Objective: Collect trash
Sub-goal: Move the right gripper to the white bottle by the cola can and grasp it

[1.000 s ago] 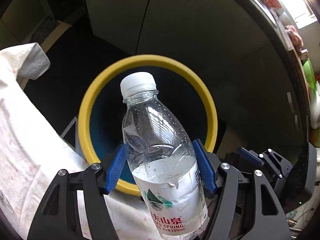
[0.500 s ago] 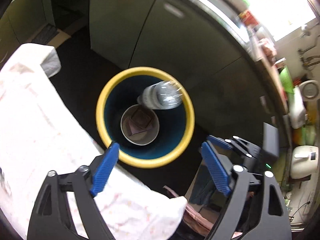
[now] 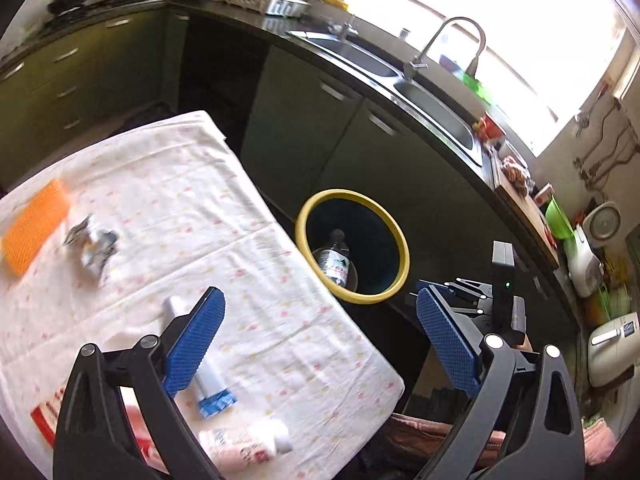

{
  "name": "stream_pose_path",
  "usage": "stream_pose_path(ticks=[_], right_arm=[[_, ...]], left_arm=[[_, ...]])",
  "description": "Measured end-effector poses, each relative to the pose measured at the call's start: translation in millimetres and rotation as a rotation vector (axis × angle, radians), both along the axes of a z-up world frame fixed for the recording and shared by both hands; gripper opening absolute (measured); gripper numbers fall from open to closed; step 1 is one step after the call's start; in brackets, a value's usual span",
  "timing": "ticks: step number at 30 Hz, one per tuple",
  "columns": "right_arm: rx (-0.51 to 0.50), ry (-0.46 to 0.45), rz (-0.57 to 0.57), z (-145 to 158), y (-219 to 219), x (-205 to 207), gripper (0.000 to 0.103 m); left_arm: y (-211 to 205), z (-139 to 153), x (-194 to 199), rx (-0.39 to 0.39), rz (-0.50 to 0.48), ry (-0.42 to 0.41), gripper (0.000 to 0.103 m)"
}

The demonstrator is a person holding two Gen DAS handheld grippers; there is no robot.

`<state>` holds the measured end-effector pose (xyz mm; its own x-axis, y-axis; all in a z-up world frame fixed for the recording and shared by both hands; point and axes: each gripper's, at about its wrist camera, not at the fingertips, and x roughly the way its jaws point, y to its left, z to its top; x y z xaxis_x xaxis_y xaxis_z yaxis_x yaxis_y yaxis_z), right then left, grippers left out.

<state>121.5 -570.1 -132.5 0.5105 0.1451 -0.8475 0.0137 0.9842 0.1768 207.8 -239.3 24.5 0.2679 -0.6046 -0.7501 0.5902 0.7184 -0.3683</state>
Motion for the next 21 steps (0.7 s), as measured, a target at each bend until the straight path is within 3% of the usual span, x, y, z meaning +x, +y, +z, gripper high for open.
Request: stream_pose_path(ticks=[4, 9, 12, 16, 21], right_arm=[[0.017, -0.01, 0.129, 13, 38, 5, 0.035], [0.04, -0.005, 0.375, 30, 111, 8, 0.036], [0.047, 0.002, 0.537, 38, 155, 11, 0.042], [-0.013, 0.011, 0.735, 40, 216, 12, 0.045], [-0.128, 0.051, 0.925, 28, 271, 16, 0.045]], left_arm=[[63, -4, -19, -0.026, 0.087, -0.031, 0.097], [127, -17, -50, -0.051, 0.188, -0.04, 0.098], [165, -24, -68, -0.052, 0.258, -0.065, 0.098], [204, -32, -88, -0.055, 0.301, -0.078, 0.098], [223, -45, -102, -0.063, 0.312, -0.063, 0.098]])
